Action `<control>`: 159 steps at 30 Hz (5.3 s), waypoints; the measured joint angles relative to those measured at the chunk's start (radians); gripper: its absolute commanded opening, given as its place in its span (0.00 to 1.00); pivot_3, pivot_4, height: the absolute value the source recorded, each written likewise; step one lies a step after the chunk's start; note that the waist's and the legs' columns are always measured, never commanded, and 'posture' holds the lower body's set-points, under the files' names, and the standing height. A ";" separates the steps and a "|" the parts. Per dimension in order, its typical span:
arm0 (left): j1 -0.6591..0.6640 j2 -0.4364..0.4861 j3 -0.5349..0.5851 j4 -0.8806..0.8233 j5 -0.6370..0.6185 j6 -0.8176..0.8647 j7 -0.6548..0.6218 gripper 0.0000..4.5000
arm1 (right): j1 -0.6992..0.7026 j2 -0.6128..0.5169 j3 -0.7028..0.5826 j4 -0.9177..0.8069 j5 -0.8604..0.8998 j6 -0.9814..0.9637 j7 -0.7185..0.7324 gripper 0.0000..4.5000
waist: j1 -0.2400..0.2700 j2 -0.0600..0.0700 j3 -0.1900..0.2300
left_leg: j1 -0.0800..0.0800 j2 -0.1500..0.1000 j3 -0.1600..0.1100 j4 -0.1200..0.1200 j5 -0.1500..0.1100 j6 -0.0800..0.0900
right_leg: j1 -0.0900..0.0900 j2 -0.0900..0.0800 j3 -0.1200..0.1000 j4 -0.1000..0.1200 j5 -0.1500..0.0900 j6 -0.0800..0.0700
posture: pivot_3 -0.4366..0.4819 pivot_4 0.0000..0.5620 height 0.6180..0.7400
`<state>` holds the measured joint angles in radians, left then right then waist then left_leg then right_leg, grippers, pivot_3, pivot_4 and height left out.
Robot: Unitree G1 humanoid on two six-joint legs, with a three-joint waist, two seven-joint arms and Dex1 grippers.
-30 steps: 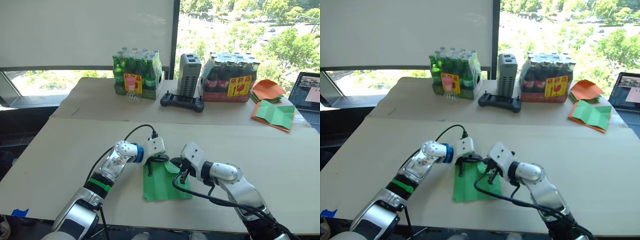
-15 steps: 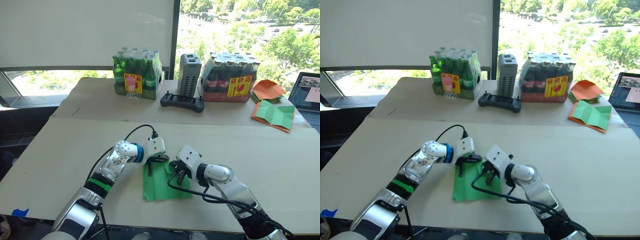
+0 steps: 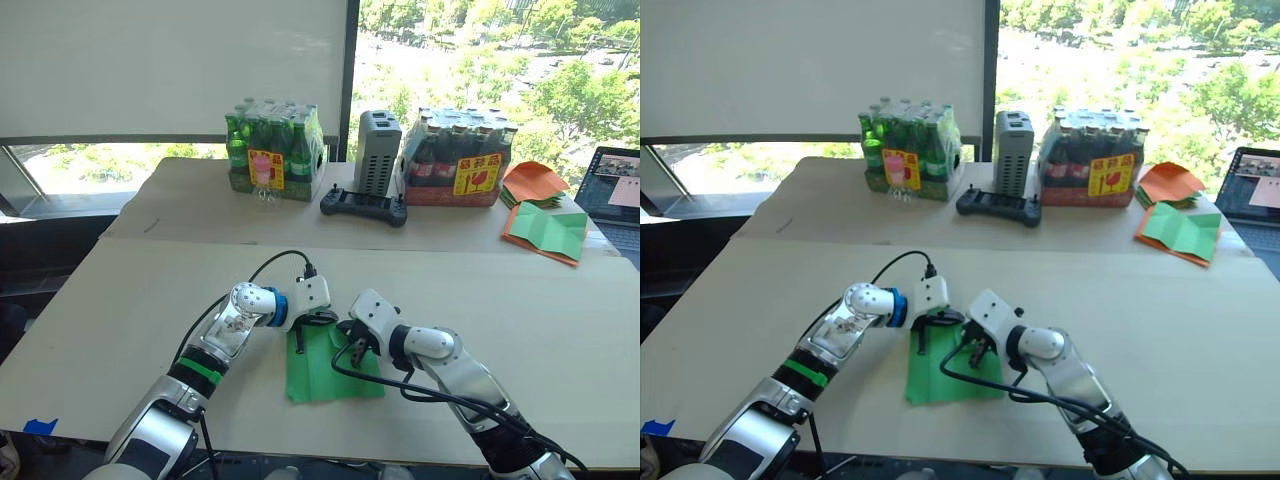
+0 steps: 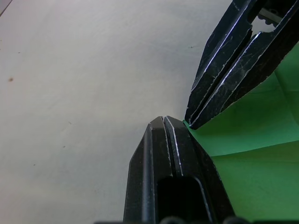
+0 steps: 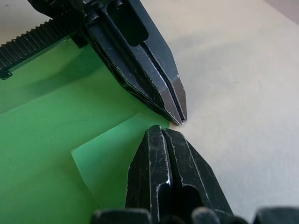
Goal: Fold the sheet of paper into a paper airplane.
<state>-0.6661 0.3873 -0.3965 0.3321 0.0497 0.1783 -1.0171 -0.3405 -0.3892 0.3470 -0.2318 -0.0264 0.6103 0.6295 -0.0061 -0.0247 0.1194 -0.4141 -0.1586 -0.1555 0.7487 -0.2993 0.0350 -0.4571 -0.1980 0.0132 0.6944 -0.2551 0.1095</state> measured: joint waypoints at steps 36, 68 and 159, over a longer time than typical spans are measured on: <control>0.003 -0.001 -0.002 0.000 0.003 -0.001 0.001 0.00 | 0.166 -0.165 -0.055 -0.232 0.050 0.130 0.004 0.00 | 0.010 -0.001 -0.007 | 0.000 0.000 0.000 -0.001 -0.001 0.001 | 0.001 0.000 0.000 -0.003 0.000 0.000 | 0.48 0.27 0.47; 0.058 0.025 0.093 -0.152 -0.092 0.122 -0.012 0.00 | 0.108 -0.093 -0.246 -0.301 0.313 0.140 0.033 0.00 | 0.010 -0.002 -0.006 | -0.003 0.000 0.000 -0.001 -0.001 0.002 | -0.002 0.000 0.000 -0.005 0.000 0.001 | 0.48 0.27 0.47; 0.407 0.080 0.196 -0.550 -0.479 0.563 0.286 0.01 | -0.038 0.093 -0.008 0.112 0.062 -0.051 -0.074 0.00 | 0.005 0.001 -0.005 | -0.001 0.000 0.000 -0.002 -0.001 0.000 | -0.002 0.001 0.001 -0.003 -0.001 0.000 | 0.48 0.27 0.47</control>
<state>-0.2596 0.4670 -0.2003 -0.2182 -0.4289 0.7415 -0.7310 -0.3783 -0.2963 0.3388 -0.1203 0.0353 0.5594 0.5553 -0.0014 -0.0240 0.1148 -0.4155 -0.1585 -0.1558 0.7464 -0.3000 0.0354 -0.4593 -0.1972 0.0139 0.6915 -0.2557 0.1097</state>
